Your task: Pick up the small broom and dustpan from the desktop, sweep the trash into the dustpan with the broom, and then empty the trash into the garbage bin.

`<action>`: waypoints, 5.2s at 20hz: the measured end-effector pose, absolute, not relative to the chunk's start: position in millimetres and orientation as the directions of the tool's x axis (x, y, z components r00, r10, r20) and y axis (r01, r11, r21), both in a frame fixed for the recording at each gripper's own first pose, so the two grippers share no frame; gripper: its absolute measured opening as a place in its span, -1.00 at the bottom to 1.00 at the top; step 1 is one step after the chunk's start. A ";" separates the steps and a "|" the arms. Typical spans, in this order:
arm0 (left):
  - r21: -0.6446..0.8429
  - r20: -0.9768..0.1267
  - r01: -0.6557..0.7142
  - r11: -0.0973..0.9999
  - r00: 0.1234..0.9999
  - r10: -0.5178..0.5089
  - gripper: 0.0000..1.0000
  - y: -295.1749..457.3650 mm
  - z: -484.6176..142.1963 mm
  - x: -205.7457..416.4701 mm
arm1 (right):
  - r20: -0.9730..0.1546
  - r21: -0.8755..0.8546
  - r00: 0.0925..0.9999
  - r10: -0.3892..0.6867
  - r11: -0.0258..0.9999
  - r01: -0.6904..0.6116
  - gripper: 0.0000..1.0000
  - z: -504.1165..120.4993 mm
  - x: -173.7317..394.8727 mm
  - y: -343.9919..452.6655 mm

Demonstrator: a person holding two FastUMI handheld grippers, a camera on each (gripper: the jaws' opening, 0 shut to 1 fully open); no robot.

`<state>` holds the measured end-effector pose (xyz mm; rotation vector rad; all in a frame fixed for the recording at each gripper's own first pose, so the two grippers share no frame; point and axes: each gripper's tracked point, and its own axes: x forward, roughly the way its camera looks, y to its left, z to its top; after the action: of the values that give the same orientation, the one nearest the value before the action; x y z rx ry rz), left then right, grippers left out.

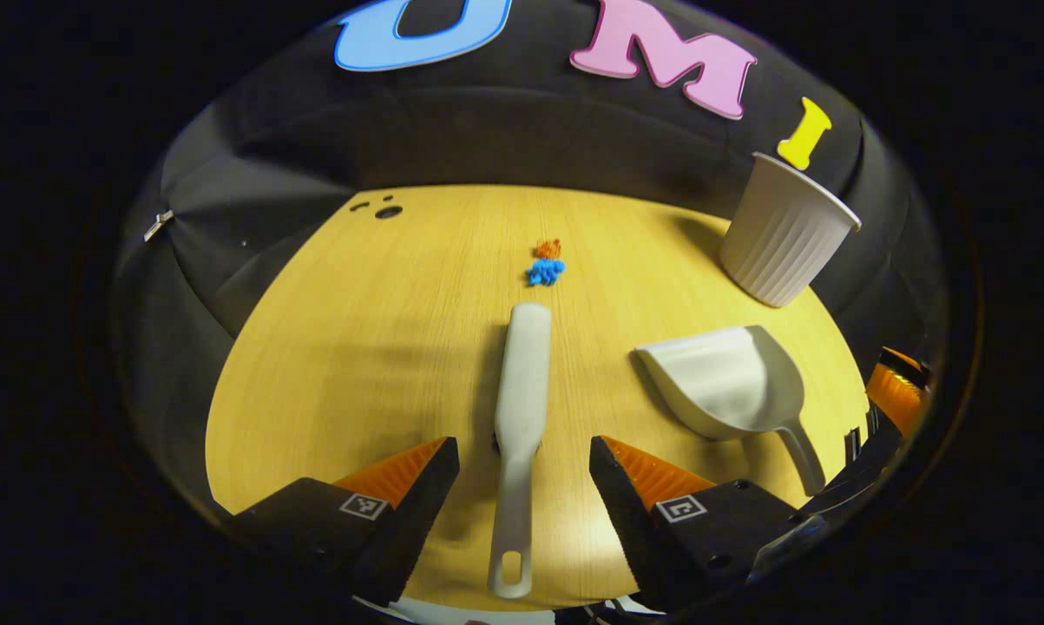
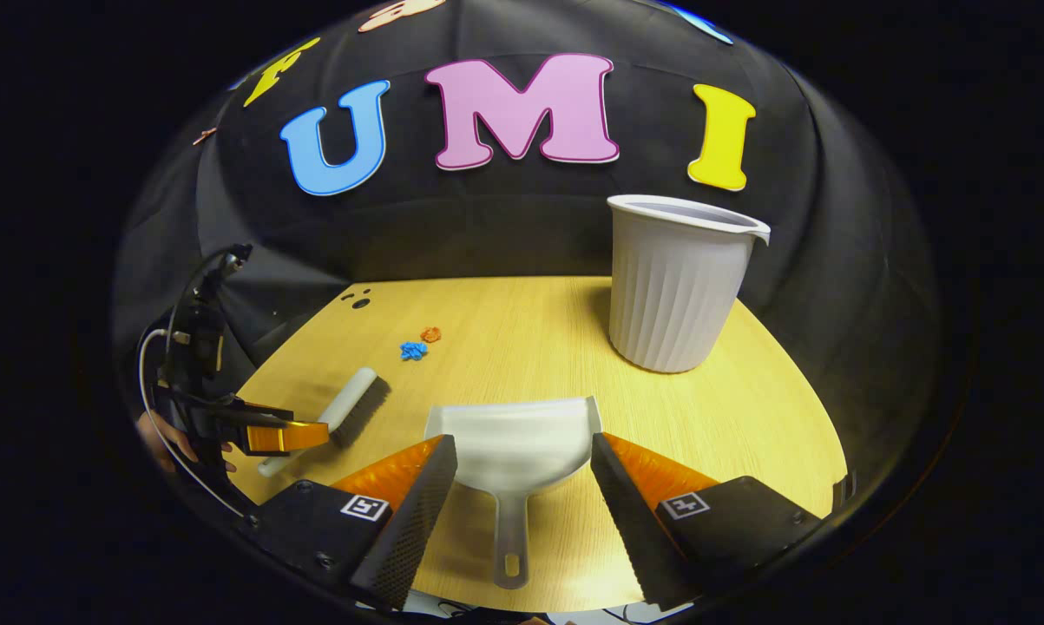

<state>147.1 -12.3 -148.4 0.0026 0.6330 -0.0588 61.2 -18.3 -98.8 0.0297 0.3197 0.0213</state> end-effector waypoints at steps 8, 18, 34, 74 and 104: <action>0.047 -0.699 0.032 0.998 0.715 0.009 0.88 -9.4 -188.4 182.0 | -0.411 0.065 0.911 0.047 0.998 -0.022 0.96 -130.9 71.3 -23.4; 0.067 -0.700 0.036 0.997 0.713 0.021 0.26 -13.9 -200.3 192.5 | -0.468 0.073 0.879 0.090 0.995 -0.063 0.96 -148.1 73.6 -9.6; -0.028 -0.525 -0.038 0.999 0.851 0.018 -0.48 2.6 -165.1 144.3 | -0.634 0.060 0.770 0.079 0.997 -0.053 0.96 -196.8 60.2 -14.0; 0.206 -0.619 0.141 0.968 0.785 0.018 -0.51 60.4 -123.9 352.3 | -0.802 -0.069 0.571 0.177 0.921 -0.383 -0.22 -232.3 118.6 -32.7; -0.032 -0.769 0.732 0.680 0.416 -0.484 -0.50 -176.5 -158.0 213.5 | -0.817 -0.129 0.533 0.222 0.830 -0.543 -0.31 -235.1 134.6 -35.5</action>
<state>213.5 -176.5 -158.0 0.3329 0.8403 -0.7812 134.6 -35.5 -235.1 -0.3946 0.9007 0.4701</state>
